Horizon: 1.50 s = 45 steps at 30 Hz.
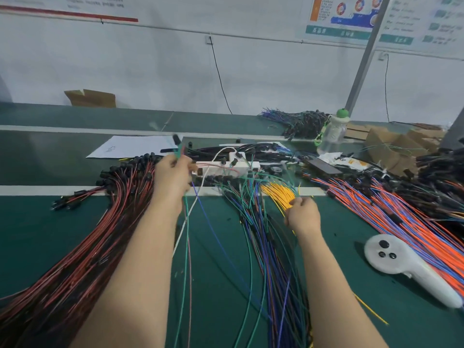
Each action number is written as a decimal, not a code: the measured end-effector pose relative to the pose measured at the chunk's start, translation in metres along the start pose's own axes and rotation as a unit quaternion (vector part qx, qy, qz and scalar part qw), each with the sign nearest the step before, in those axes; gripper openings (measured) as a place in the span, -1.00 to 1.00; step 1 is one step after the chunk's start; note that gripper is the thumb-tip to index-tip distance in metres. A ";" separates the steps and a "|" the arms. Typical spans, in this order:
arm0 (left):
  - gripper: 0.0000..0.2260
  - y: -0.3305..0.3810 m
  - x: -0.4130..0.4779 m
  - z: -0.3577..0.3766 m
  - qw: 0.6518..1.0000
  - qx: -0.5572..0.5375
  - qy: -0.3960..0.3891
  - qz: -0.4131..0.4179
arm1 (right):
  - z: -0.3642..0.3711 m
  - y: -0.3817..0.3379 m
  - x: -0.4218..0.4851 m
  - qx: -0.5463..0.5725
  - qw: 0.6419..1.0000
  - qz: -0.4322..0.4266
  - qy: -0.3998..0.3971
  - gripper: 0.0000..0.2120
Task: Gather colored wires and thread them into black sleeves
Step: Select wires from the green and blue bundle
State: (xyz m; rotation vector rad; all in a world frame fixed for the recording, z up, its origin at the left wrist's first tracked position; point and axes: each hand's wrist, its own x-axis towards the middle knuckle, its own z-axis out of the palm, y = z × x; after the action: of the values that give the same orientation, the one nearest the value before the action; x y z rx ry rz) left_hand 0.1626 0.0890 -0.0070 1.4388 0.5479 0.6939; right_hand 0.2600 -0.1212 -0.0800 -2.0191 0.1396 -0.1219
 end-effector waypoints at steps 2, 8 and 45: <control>-0.81 0.016 0.004 -0.011 0.999 -0.028 0.032 -0.003 | -0.006 0.004 0.007 0.097 0.993 0.051 0.040 -0.75; -0.87 0.052 -0.003 -0.009 0.999 0.004 -0.005 0.036 | 0.000 -0.010 -0.002 -0.018 0.999 -0.038 -0.021 -0.75; -0.72 0.021 -0.147 0.042 0.670 0.021 -0.736 -0.095 | -0.066 -0.069 -0.046 0.511 0.830 -0.017 -0.221 -0.77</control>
State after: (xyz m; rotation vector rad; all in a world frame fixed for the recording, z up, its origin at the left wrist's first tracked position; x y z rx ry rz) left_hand 0.0888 -0.0453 0.0064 1.4688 -0.5916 -0.7549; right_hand 0.2079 -0.1427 0.0093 -0.9239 -0.2261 0.2203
